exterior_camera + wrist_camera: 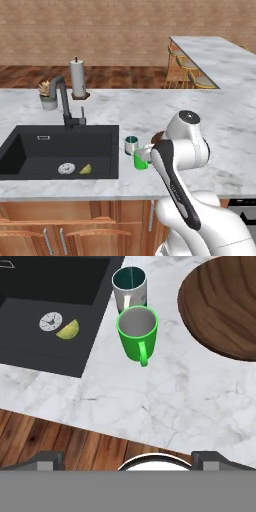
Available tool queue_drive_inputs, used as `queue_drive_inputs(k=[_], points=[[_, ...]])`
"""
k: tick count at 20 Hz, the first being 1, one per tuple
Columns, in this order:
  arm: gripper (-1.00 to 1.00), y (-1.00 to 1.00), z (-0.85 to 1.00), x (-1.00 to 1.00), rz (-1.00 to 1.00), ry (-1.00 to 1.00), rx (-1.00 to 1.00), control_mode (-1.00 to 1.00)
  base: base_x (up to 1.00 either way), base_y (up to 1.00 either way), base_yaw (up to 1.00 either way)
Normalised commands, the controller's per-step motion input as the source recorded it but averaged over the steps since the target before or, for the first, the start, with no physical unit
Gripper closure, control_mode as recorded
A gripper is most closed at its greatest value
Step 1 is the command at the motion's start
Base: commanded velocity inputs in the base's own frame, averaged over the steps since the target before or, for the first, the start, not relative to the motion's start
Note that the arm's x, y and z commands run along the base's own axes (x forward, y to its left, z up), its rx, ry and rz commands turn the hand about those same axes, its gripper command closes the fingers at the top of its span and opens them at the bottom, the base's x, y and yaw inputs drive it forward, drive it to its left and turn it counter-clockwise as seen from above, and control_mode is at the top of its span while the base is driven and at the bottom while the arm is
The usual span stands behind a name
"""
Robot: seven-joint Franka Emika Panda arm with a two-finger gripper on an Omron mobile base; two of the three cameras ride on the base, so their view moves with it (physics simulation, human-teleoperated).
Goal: Clear the mugs and bowl far away from the sink.
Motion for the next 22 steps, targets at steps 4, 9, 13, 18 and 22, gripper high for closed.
queue_drive_inputs(k=[4,9,13,18,22], points=[[-1.00,0.00,0.00,0.12,0.01,0.00,0.00,-1.00,0.00,0.00,0.00],[-1.00,-0.02,-0.02,0.03,0.00,0.00,0.00,-1.00,0.00,0.00,0.00],[-1.00,0.00,-0.09,0.05,0.00,0.00,-0.03,-1.00,0.00,0.00,0.00],[-1.00,0.00,-0.17,0.06,0.00,0.00,-0.06,-1.00,0.00,0.00,0.00],[-1.00,-0.01,-0.21,0.07,0.00,0.00,-0.02,-1.00,0.00,0.00,0.00]])
